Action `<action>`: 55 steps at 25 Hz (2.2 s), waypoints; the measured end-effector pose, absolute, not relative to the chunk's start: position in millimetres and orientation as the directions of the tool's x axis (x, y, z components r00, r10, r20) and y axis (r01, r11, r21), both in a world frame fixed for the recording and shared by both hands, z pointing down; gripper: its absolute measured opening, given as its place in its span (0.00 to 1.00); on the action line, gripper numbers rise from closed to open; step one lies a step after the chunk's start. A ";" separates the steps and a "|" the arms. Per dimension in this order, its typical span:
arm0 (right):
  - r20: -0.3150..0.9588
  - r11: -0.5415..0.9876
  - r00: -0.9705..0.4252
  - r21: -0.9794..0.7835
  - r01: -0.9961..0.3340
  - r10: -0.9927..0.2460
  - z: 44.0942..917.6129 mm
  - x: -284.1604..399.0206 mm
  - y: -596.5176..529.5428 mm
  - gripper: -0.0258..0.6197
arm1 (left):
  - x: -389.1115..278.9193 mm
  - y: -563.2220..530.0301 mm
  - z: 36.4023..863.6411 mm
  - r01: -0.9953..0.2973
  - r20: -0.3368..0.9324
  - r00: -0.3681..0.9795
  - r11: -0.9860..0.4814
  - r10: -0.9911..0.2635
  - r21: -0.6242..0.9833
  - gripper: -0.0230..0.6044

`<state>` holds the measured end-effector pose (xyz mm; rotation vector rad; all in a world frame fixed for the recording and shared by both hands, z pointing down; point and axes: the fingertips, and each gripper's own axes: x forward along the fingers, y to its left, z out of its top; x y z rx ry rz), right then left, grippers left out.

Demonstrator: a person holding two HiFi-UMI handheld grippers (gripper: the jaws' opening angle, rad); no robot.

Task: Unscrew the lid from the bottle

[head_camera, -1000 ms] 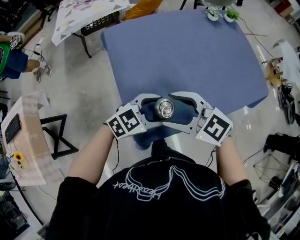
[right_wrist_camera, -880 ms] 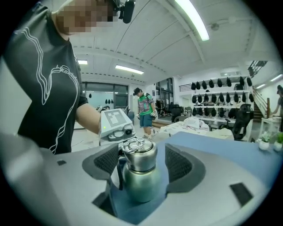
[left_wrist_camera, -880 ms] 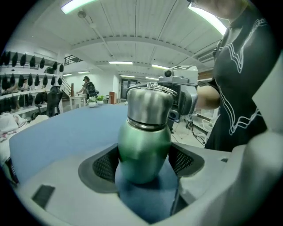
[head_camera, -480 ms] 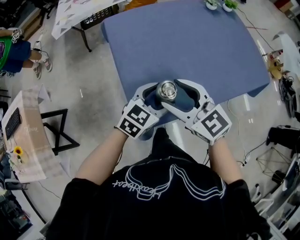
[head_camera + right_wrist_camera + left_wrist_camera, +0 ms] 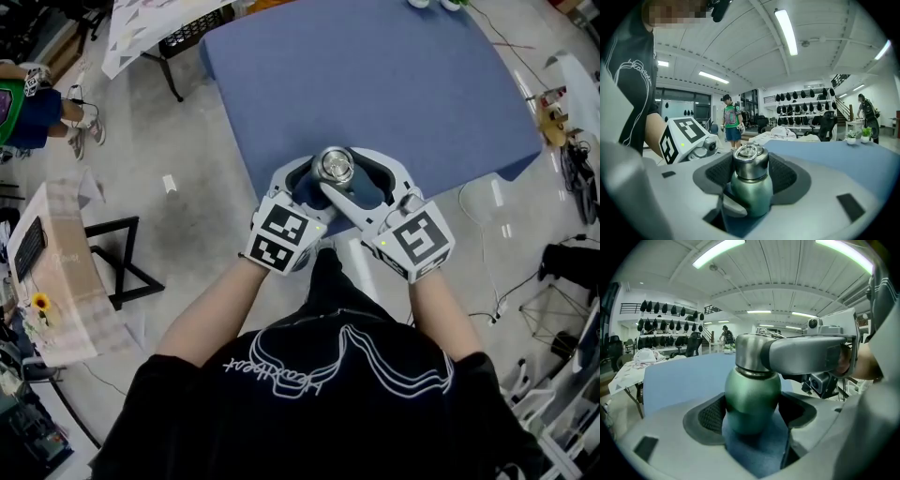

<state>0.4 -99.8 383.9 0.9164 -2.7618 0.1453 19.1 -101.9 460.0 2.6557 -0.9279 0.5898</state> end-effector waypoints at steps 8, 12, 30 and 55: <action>0.247 0.810 -0.788 -0.019 -0.586 -0.564 385.8 -0.5 -98.7 0.41 | 17.5 -101.0 461.4 -0.625 0.455 0.724 -0.773 -0.519 0.112 0.60; 0.257 0.826 -0.803 -0.028 -0.562 -0.538 387.7 -0.3 -98.2 0.41 | 17.5 -100.7 462.4 -0.596 0.453 0.742 -0.796 -0.495 0.106 0.60; 0.332 0.954 -0.903 -0.024 -0.299 -0.274 390.1 -4.5 -99.0 0.41 | 17.3 -99.5 463.0 -0.288 0.475 0.856 -0.951 -0.206 0.108 0.60; 0.400 0.998 -0.915 -0.049 0.044 0.060 394.8 -7.6 -94.6 0.41 | 16.8 -94.5 466.6 -0.104 0.449 0.893 -0.981 -0.021 0.161 0.60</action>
